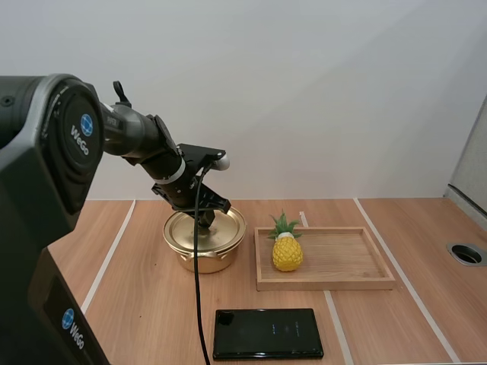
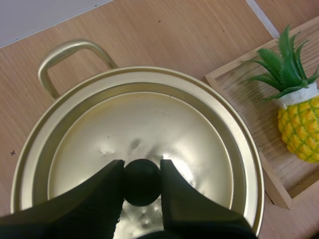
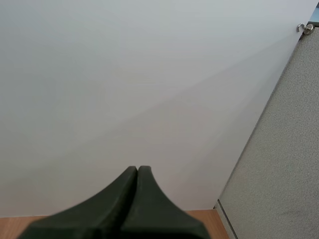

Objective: Open the pot, put the grape inside, and close it

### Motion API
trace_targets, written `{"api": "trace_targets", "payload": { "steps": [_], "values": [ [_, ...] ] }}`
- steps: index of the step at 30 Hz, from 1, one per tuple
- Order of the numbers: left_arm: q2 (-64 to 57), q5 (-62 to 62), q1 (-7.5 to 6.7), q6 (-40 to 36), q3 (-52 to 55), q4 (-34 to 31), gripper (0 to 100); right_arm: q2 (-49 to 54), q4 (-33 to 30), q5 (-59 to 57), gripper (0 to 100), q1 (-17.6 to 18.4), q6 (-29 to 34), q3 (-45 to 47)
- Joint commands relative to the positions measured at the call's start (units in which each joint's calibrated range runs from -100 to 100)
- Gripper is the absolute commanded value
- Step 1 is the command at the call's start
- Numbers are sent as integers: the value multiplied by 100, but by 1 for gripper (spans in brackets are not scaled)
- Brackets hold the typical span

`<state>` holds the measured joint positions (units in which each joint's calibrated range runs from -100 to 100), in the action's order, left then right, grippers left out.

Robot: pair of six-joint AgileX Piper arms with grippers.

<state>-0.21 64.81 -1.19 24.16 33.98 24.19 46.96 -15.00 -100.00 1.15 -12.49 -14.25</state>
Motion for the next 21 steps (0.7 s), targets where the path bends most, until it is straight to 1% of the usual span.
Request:
{"api": "trace_targets", "payload": {
  "steps": [1, 11, 13, 15, 17, 20, 21],
  "values": [
    [20, -54, -17, 19, 12, 3, 0, 71, -27, 0, 0, -30, 30, -39],
    [20, 148, -17, -14, 12, -40, 0, 71, -27, 0, 0, -30, 30, -39],
    [20, 190, -17, -14, 12, -40, 6, 71, -27, 0, 0, -30, 30, -39],
    [20, 244, -17, -14, 12, -40, 18, 71, -27, 0, 0, -30, 30, -39],
    [20, 264, -17, -14, 12, -40, 32, 71, -27, 0, 0, -30, 30, -39],
    [20, 264, -17, -14, 12, -40, 62, 71, -27, 0, 0, -30, 30, -39],
    [20, 264, -17, -14, 12, -40, 75, 71, -27, 0, 0, -30, 30, -39]
  ]
}}
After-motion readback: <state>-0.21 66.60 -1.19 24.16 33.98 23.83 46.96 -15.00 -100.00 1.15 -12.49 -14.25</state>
